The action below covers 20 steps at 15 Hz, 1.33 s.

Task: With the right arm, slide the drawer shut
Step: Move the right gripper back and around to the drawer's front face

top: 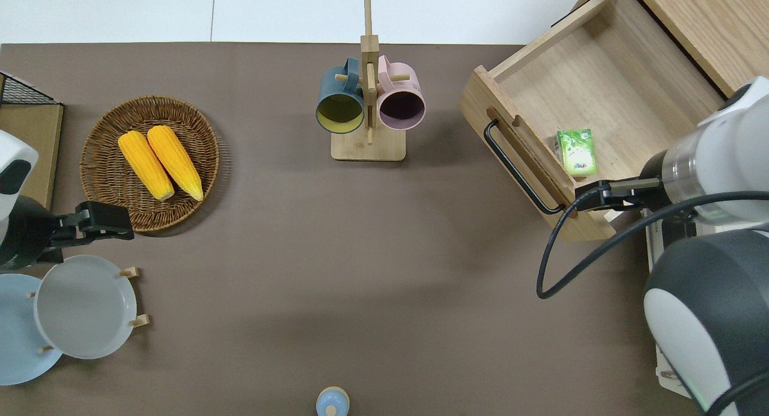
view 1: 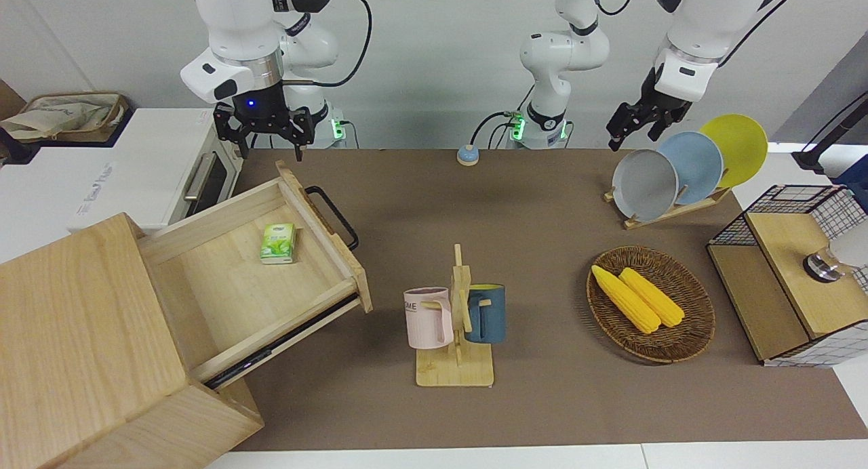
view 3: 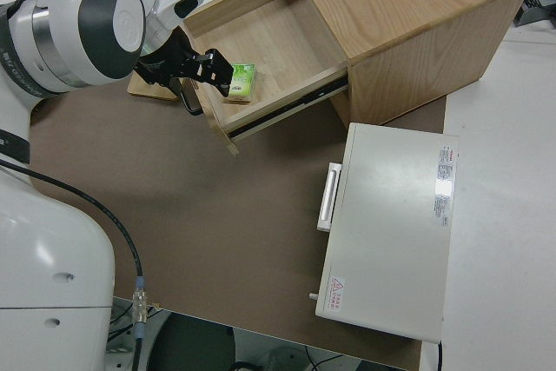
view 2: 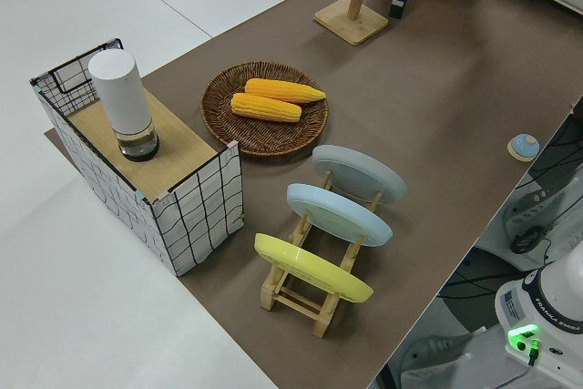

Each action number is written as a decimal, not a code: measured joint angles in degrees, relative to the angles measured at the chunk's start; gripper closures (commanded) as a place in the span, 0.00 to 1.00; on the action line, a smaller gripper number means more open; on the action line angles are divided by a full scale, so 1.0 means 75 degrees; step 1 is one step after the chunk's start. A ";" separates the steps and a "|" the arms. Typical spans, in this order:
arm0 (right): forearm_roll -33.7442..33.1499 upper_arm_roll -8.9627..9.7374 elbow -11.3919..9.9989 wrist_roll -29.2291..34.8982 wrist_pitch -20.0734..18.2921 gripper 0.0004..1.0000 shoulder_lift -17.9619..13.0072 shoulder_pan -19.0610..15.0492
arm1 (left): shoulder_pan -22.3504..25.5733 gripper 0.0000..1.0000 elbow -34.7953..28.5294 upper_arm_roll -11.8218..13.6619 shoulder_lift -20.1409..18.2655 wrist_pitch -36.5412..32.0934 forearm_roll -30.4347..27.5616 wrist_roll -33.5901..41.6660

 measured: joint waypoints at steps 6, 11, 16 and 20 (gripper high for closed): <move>-0.0022 0.0028 0.0048 0.0152 -0.0241 0.84 0.0000 0.0029 | 0.0000 0.01 0.0000 0.0000 0.0000 0.0000 0.0000 0.0000; -0.0006 0.0051 0.0049 0.0886 -0.0491 1.00 0.0000 0.0032 | 0.0000 0.01 0.0000 0.0000 0.0000 0.0000 0.0000 0.0000; 0.0347 0.0095 0.0065 0.1923 -0.1008 1.00 0.0000 0.0106 | 0.0000 0.01 0.0000 0.0000 0.0000 0.0000 0.0000 0.0000; 0.0748 0.0127 0.0081 0.3030 -0.1155 1.00 -0.0007 0.0171 | 0.0000 0.01 0.0000 0.0000 0.0000 0.0000 0.0000 0.0000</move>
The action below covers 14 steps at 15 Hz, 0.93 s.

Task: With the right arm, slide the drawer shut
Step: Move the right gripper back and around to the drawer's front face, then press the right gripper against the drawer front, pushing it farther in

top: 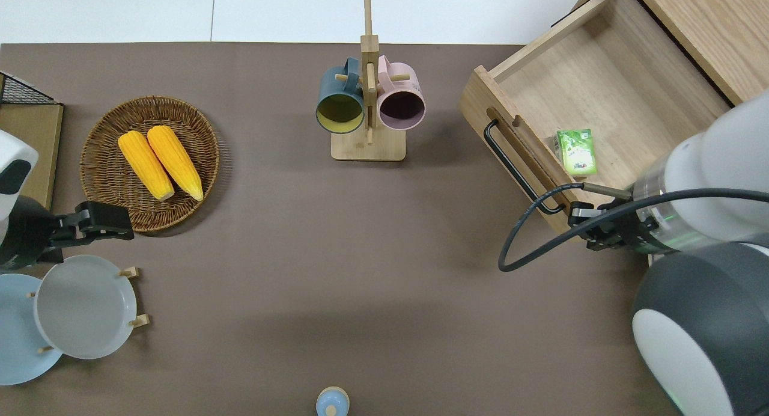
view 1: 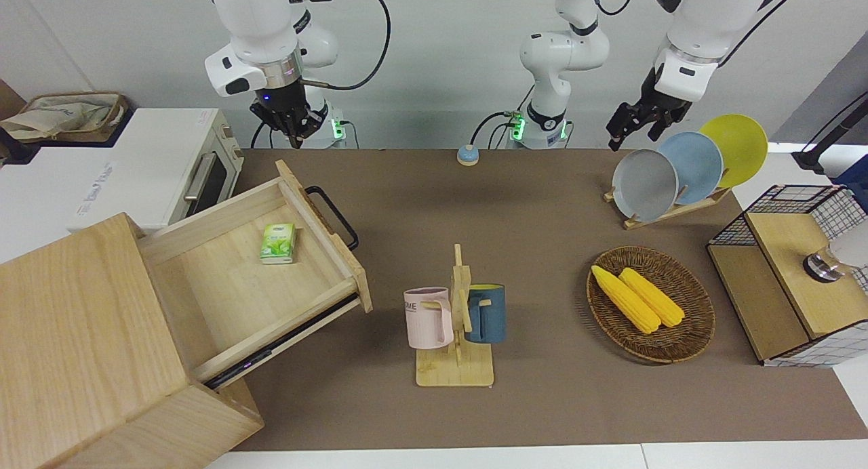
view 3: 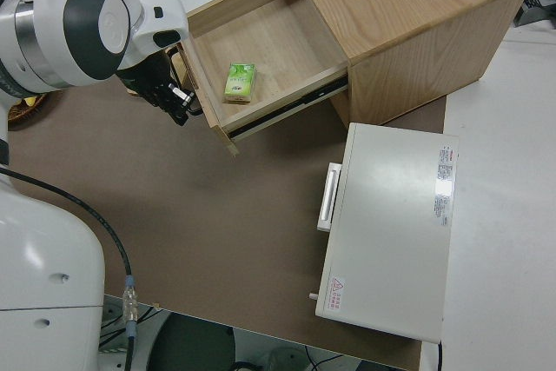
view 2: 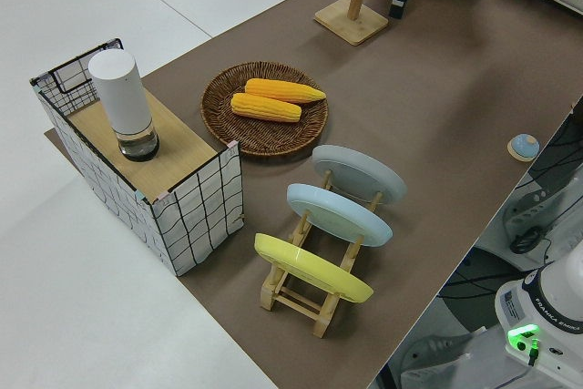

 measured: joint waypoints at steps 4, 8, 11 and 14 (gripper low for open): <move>0.0300 0.0006 -0.0047 0.1302 0.0019 1.00 0.0000 0.0288 | 0.0000 0.01 0.0000 0.0000 0.0000 0.0000 0.0000 0.0000; 0.0381 -0.0024 -0.0505 0.2677 0.0762 1.00 -0.0004 0.0726 | 0.0000 0.01 0.0000 0.0000 0.0000 0.0000 0.0000 0.0000; 0.0389 -0.0030 -0.0934 0.3615 0.1434 1.00 -0.0005 0.0982 | 0.0000 0.01 0.0000 0.0000 0.0000 0.0000 0.0000 0.0000; 0.0392 -0.0043 -0.1409 0.4444 0.2300 1.00 -0.0004 0.1115 | 0.0000 0.01 0.0000 0.0000 0.0000 0.0000 0.0000 0.0000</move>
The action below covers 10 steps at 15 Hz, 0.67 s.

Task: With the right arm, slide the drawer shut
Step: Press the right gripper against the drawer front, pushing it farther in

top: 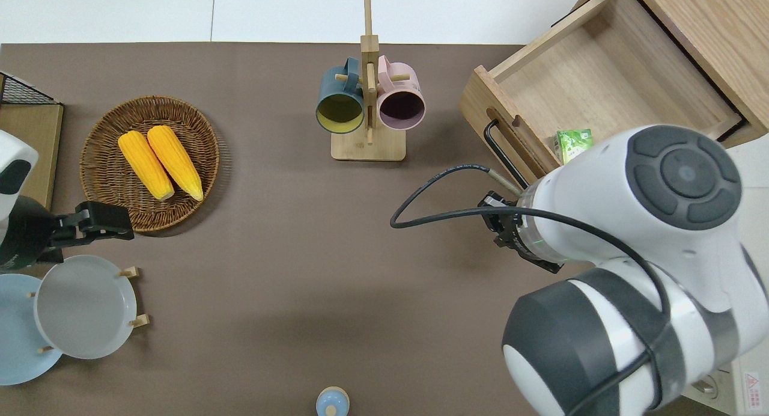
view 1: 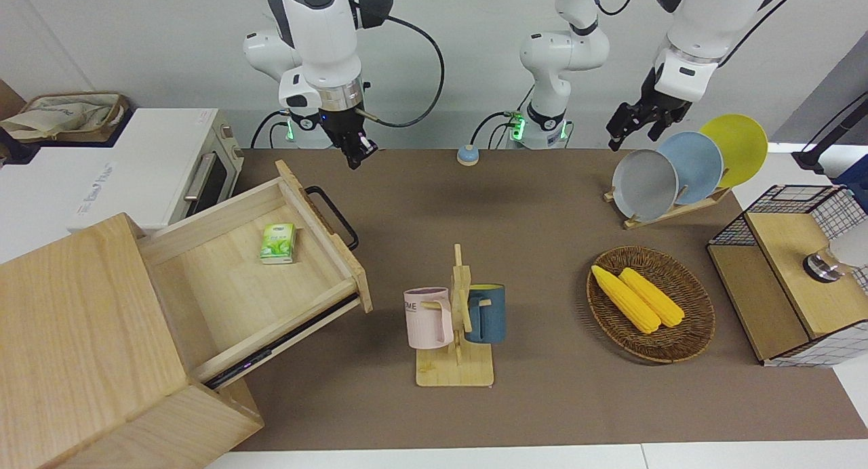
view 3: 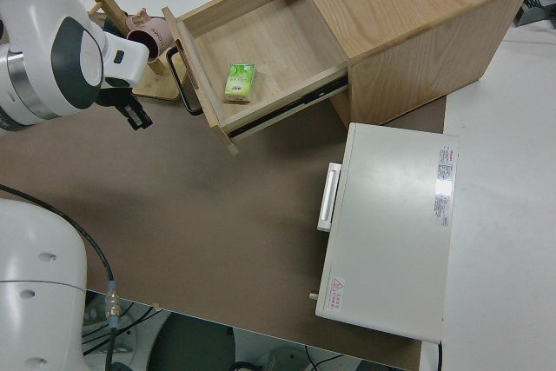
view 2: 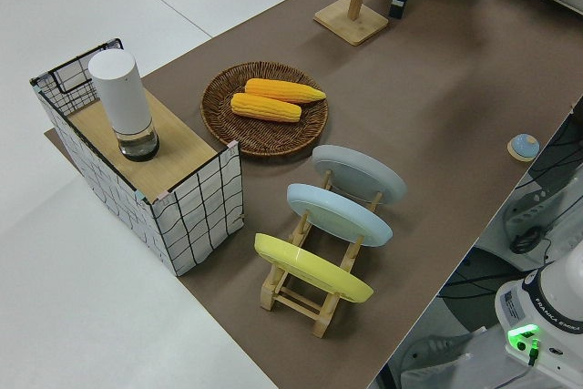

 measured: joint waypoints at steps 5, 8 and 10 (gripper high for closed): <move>0.0001 -0.0206 -0.0842 0.0570 0.1206 1.00 0.0009 0.0106 | 0.0000 0.01 0.0000 0.0000 0.0000 0.0000 0.0000 0.0000; 0.0007 -0.0307 -0.1113 0.0627 0.1606 1.00 0.0055 0.0185 | 0.0000 0.01 0.0000 0.0000 0.0000 0.0000 0.0000 0.0000; 0.0009 -0.0389 -0.1257 0.0722 0.1927 1.00 0.0168 0.0307 | 0.0000 0.01 0.0000 0.0000 0.0000 0.0000 0.0000 0.0000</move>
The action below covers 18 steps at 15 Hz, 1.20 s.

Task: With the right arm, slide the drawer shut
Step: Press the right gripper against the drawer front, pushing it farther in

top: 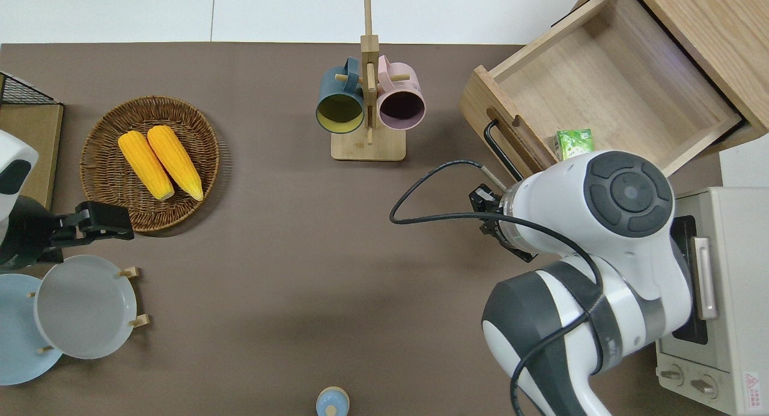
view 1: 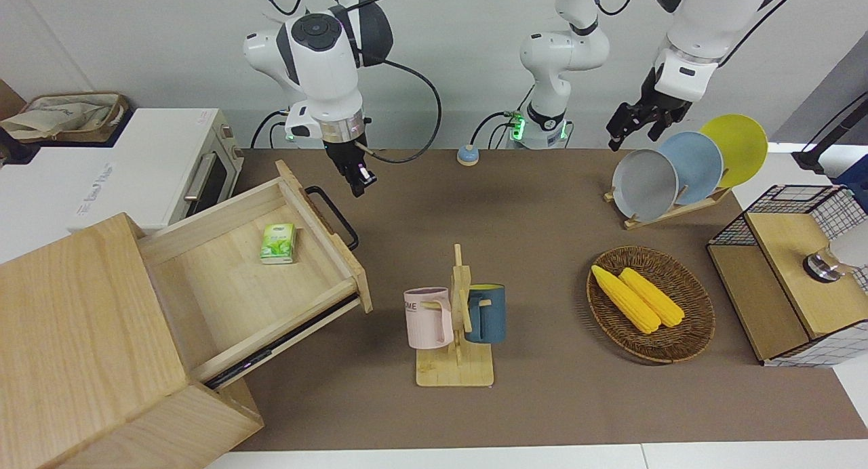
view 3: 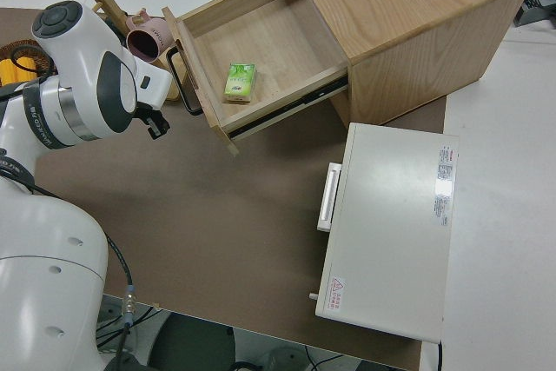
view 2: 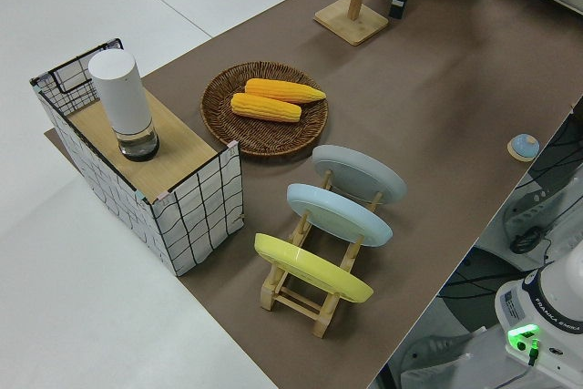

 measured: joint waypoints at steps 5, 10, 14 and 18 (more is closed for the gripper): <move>0.0001 -0.0121 -0.0045 0.0055 0.0571 1.00 0.0335 0.0142 | 0.0000 0.01 0.0000 0.0000 0.0000 0.0000 0.0000 0.0000; -0.0037 -0.0308 0.0009 0.0054 0.0900 1.00 0.0558 0.0153 | 0.0000 0.01 0.0000 0.0000 0.0000 0.0000 0.0000 0.0000; -0.0430 -0.0430 0.0150 0.0050 0.0902 1.00 0.0614 0.0160 | 0.0000 0.01 0.0000 0.0000 0.0000 0.0000 0.0000 0.0000; -0.0744 -0.0434 0.0236 0.0050 0.0899 1.00 0.0657 0.0166 | 0.0000 0.01 0.0000 0.0000 0.0000 0.0000 0.0000 0.0000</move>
